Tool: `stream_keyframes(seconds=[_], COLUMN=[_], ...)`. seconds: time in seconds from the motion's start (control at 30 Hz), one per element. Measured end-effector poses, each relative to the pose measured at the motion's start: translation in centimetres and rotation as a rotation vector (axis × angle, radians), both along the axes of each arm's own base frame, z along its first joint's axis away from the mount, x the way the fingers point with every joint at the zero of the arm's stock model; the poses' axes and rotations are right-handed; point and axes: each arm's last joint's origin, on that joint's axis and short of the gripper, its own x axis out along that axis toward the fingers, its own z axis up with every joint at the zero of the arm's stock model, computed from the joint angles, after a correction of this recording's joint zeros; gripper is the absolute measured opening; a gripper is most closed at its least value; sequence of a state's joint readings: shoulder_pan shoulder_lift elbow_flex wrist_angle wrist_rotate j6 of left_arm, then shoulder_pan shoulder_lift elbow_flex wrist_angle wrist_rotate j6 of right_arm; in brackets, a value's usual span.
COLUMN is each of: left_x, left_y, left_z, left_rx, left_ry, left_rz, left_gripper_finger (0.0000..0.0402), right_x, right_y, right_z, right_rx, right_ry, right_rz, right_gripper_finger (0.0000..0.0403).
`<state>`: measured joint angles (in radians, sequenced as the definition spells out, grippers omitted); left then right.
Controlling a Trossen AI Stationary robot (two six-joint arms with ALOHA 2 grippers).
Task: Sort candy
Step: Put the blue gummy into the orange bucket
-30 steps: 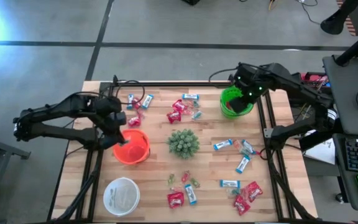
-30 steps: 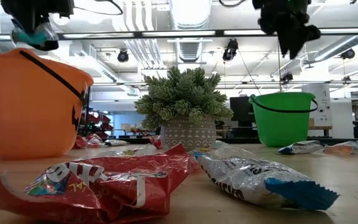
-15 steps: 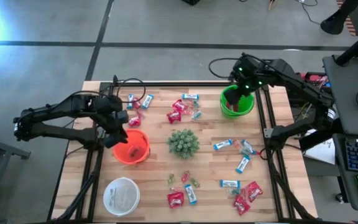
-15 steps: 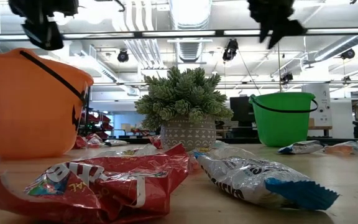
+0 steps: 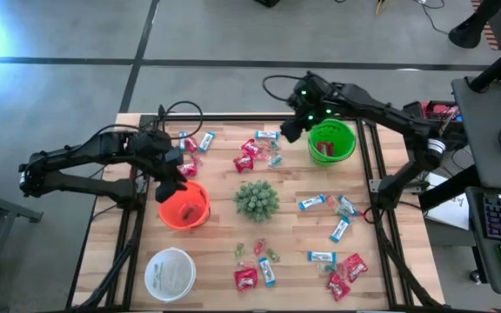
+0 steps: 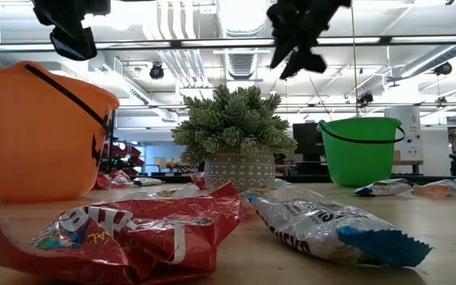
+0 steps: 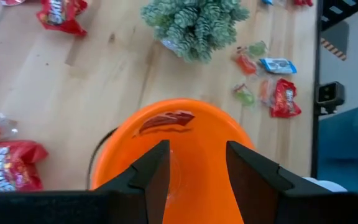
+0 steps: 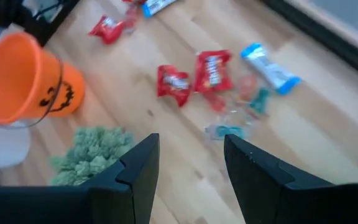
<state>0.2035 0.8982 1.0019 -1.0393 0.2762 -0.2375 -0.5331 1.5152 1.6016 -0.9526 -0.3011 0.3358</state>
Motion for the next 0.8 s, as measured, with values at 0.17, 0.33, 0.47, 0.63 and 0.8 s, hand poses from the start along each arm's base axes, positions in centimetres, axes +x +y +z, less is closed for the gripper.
stream_keyframes(seconds=[0.17, 0.33, 0.47, 0.63, 0.8], left_x=[0.0, 0.0, 0.0, 0.0, 0.0], left_y=[0.0, 0.0, 0.0, 0.0, 0.1], left_z=[0.0, 0.0, 0.0, 0.0, 0.0], left_rx=[0.002, -0.001, -0.009, -0.033, -0.037], left_ry=[0.001, 0.002, 0.005, 0.012, 0.018], left_rz=[0.005, 0.010, 0.025, 0.055, 0.089], left_gripper_finger=[0.0139, 0.0139, 0.0139, 0.0139, 0.0139], right_x=[1.7, 2.6, 3.0, 3.8, 4.5], right_y=[-0.6, -1.2, -1.4, -1.8, -2.2], right_z=[-1.8, -3.2, -4.4, -6.2, -8.0], right_rx=[0.008, -0.035, -0.055, -0.069, -0.092], right_ry=[0.004, 0.033, 0.073, 0.108, 0.144], right_rz=[0.082, 0.159, 0.249, 0.346, 0.432], right_gripper_finger=[0.0171, 0.0171, 0.0171, 0.0171, 0.0171])
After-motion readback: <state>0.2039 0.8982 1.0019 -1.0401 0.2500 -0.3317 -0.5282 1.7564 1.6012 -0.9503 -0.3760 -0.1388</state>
